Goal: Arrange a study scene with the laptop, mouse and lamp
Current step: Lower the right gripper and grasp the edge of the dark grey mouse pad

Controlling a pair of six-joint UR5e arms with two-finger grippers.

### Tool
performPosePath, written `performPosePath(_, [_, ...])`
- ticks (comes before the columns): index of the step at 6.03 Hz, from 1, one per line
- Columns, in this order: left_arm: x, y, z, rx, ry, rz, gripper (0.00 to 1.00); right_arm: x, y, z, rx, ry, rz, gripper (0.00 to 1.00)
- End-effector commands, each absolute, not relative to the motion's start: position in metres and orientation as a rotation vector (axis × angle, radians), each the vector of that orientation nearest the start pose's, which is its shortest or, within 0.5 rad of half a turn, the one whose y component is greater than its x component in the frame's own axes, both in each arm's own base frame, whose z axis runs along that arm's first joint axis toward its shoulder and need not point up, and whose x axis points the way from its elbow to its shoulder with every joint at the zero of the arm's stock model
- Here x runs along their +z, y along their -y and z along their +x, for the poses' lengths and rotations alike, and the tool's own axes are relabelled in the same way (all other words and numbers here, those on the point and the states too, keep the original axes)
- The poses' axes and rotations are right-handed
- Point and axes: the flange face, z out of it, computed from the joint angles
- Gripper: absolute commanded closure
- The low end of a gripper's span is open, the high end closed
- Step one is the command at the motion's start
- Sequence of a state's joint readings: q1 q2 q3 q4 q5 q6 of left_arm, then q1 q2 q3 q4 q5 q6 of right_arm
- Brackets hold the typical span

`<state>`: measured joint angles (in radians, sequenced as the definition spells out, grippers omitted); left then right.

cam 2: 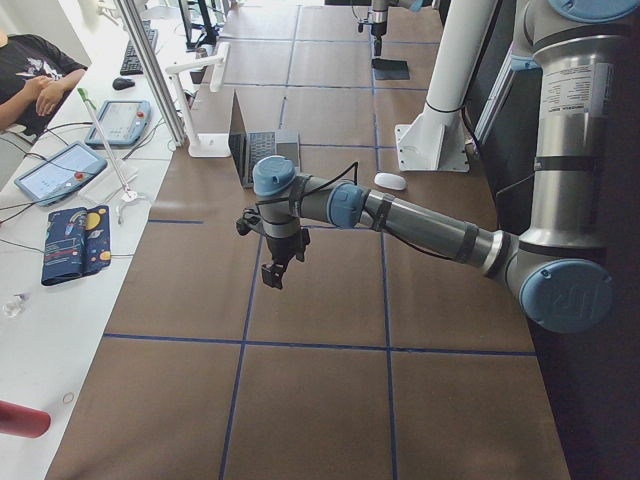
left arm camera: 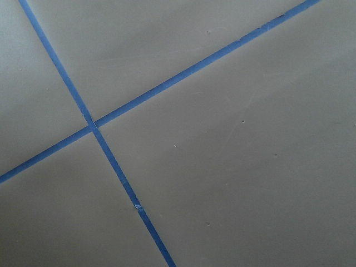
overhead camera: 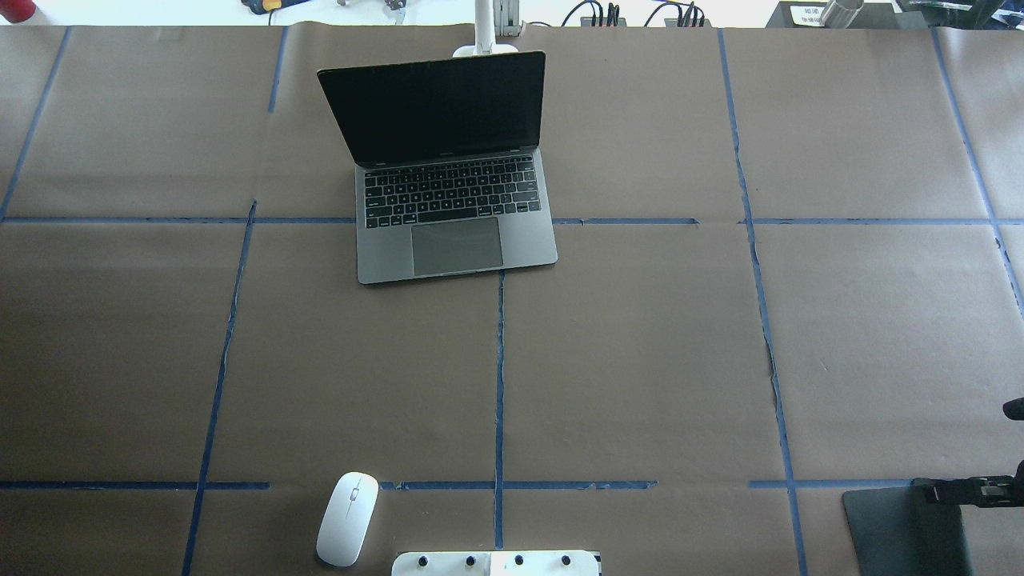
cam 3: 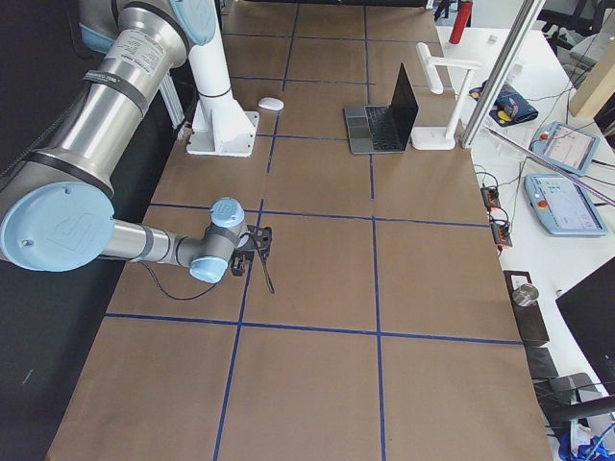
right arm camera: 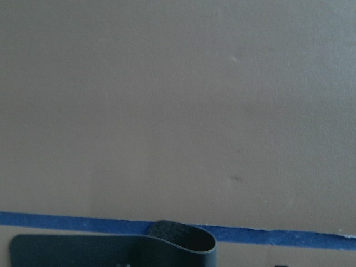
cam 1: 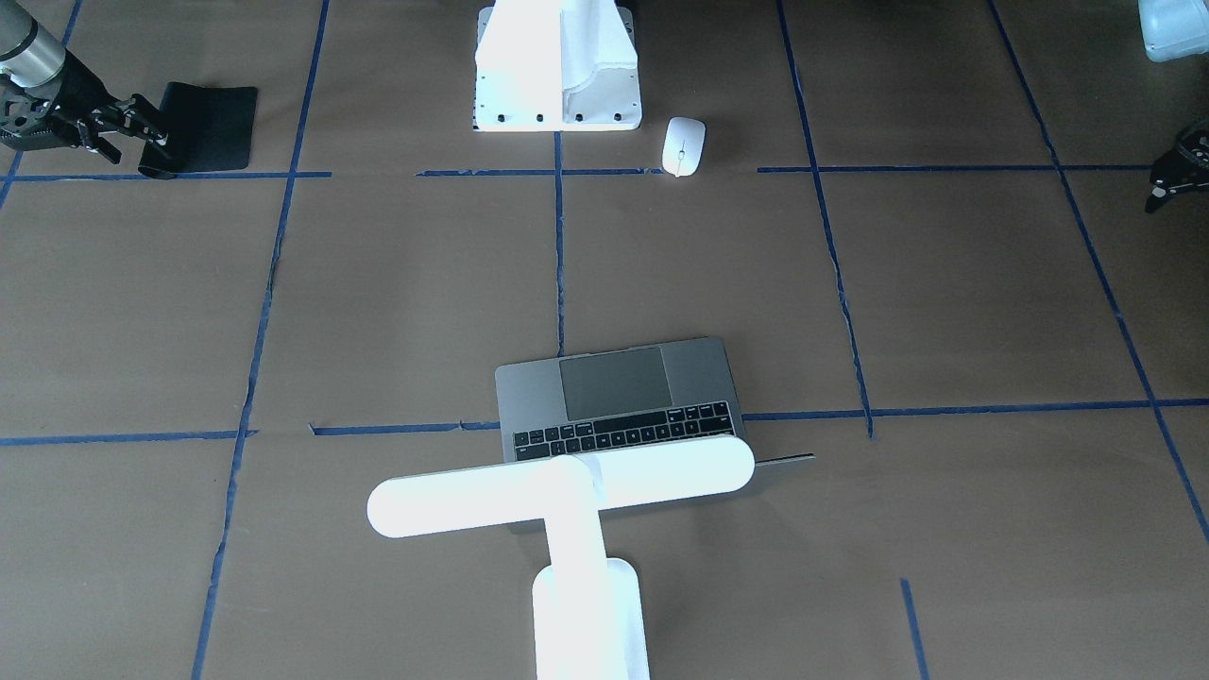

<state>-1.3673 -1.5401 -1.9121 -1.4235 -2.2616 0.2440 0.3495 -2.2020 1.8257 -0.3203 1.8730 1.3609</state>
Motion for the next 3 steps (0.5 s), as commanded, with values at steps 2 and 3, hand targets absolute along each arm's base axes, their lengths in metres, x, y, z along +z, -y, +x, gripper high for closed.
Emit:
performPosePath(2, [0.5244,0.4754,0.0263,0.486,-0.692,0.178,0.00,0.6350,0.1741,-0.1808,-0.011,0.941,-0.029,1.00])
performPosePath(3, [0.5244,0.4754,0.0255,0.484,-0.692,0.179,0.00,0.6325,0.1753,-0.1844,-0.012,0.950,-0.026,1.00])
